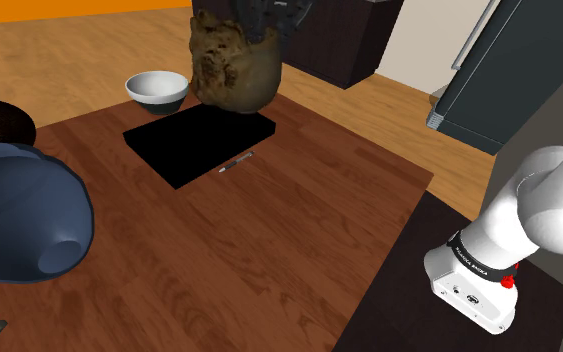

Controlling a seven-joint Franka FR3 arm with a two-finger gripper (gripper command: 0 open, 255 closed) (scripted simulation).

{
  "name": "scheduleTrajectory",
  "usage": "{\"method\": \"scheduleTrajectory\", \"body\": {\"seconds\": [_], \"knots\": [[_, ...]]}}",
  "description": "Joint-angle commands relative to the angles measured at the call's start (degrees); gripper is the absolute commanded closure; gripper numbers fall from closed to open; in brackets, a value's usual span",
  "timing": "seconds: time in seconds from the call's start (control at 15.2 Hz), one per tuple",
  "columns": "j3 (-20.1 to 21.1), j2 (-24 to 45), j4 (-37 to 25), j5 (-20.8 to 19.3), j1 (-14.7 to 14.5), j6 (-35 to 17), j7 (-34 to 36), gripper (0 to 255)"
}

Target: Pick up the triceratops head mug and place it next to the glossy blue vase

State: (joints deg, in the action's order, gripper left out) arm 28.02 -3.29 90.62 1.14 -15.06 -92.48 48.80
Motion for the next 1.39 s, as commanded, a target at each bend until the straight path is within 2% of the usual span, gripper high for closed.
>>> {"method": "scheduleTrajectory", "body": {"seconds": [0.0, 0.33, 0.66, 0.92, 1.06, 1.12, 1.19, 1.32], "knots": [[1.8, 2.3, -2.5, -1.3, -1.4, 0.5, 3.4, 255], [6.0, 10.0, -10.8, -6.3, -6.4, 2.4, 12.0, 255], [8.7, 20.2, -22.8, -13.3, -14.4, 6.4, 20.3, 255], [8.6, 30.8, -37.8, -20.1, -24.3, 12.3, 25.2, 255], [7.2, 38.7, -51.6, -24.5, -32.2, 17.9, 26.2, 255], [6.2, 41.2, -56.4, -25.6, -34.8, 19.9, 25.9, 255], [6.8, 38.9, -51.1, -24.3, -32.6, 17.1, 26.5, 255], [7.8, 36.3, -44.3, -23.1, -29.7, 13.5, 27.2, 255]]}}
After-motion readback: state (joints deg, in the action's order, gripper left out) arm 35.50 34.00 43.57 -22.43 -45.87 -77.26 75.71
